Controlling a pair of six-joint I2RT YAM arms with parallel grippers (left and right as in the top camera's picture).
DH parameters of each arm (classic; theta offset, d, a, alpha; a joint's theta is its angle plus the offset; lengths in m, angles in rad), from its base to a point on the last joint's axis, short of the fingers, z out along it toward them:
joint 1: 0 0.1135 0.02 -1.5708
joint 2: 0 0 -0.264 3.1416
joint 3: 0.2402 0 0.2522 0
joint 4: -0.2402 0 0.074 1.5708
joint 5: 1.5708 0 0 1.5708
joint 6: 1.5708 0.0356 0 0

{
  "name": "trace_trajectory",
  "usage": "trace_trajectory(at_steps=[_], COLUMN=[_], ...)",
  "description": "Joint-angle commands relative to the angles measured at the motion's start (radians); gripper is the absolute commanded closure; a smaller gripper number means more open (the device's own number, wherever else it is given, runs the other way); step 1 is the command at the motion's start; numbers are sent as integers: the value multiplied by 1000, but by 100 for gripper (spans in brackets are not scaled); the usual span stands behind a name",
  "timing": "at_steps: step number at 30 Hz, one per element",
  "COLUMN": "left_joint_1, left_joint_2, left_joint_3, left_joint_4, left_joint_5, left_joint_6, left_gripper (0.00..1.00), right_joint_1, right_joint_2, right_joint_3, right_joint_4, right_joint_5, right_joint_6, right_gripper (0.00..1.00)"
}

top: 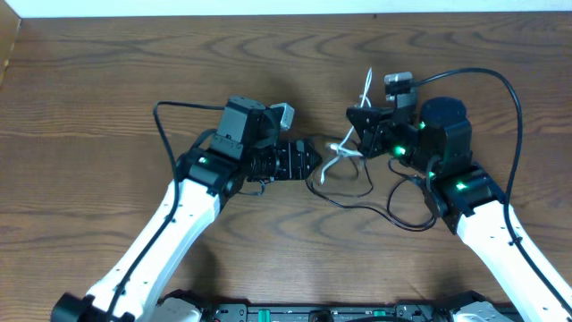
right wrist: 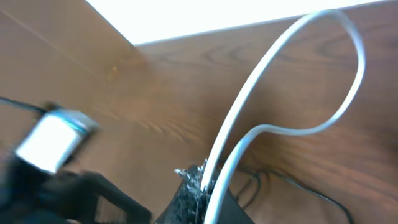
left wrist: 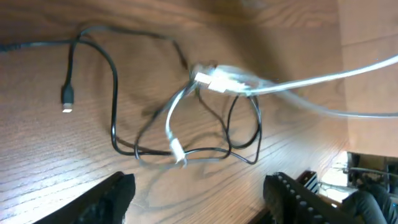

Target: Untangle cables

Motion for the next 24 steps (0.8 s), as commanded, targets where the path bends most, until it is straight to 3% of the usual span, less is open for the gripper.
trace_trajectory(at_steps=[1,13,18,24], left_joint_1=[-6,-56,-56,-56], left_joint_2=[39,161,172,172], left_joint_3=[11,11,11,11], left_joint_4=[7,190,229,227], left_joint_5=[-5,-7,-73,-78], left_joint_6=[29,69,69,69], left_gripper=[28,28,29,46], right_joint_1=[-5,-5,-5,-5], right_joint_2=[-3,-4,-5,-5], right_joint_3=[5,5,5,5], right_joint_4=[35,186,292,360], right_joint_5=[-7,-117,-176,-199], right_joint_6=[88,269,349,399], right_gripper=[99,99,99,99])
